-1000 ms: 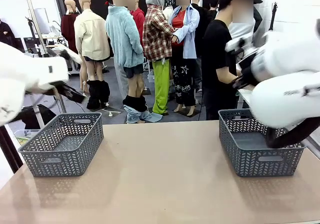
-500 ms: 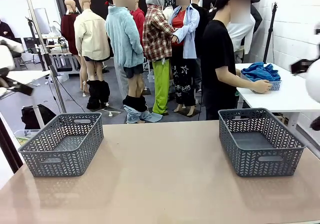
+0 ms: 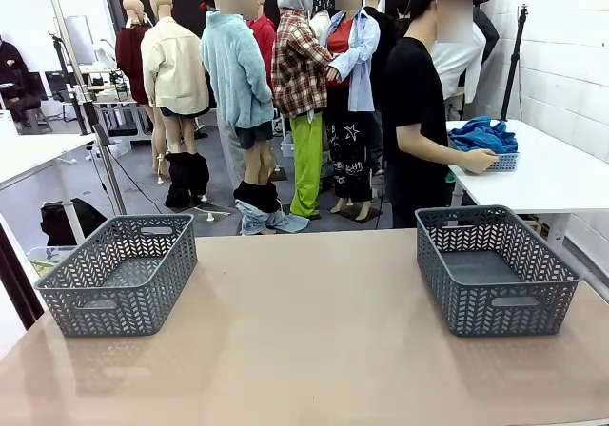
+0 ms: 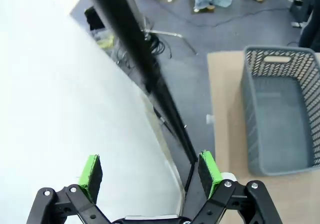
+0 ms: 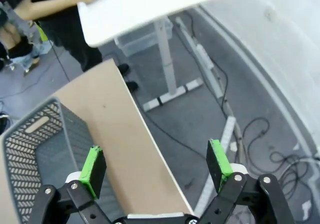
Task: Sort the tops and bottoms.
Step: Lift clothes from the center of the table with your left hand.
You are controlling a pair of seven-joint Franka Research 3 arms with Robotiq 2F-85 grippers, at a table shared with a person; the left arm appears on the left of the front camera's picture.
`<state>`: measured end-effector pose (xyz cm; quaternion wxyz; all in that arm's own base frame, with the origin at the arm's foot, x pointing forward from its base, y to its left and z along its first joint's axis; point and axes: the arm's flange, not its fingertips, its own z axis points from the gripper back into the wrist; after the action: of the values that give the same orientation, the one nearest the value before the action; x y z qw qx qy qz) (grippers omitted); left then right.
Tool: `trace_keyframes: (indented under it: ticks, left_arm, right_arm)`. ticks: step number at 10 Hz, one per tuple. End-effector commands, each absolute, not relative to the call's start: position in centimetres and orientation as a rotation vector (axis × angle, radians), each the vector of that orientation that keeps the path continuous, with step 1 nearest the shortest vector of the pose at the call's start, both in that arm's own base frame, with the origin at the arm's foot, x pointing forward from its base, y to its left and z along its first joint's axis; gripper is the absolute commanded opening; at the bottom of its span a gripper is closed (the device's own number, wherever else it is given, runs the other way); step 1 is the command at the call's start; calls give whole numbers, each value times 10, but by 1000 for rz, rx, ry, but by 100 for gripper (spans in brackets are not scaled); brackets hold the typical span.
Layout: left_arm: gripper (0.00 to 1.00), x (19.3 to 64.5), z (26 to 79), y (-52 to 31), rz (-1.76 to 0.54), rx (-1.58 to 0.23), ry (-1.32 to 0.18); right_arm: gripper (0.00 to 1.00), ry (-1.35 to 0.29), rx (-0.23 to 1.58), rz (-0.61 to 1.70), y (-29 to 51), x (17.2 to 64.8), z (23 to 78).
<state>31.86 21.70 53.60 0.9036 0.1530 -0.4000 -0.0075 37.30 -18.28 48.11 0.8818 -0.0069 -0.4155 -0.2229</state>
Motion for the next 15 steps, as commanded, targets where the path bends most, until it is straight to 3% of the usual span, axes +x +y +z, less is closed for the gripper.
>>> trace_keyframes:
  ticks: [1,2,3,15]
  left_arm:
    - [100,309,509,231,-30,257,-813]
    - [100,309,508,230,-43,234,-816]
    - [100,315,525,232,-6,304,-807]
    - [100,315,525,232,-6,304,-807]
  right_arm:
    - [100,-878,63,-455,-154,324,415]
    - [100,-896,66,-416,-149,320,422]
    - [100,-843,13,-479,-182,380,465]
    - [100,-843,13,-479,-182,380,465]
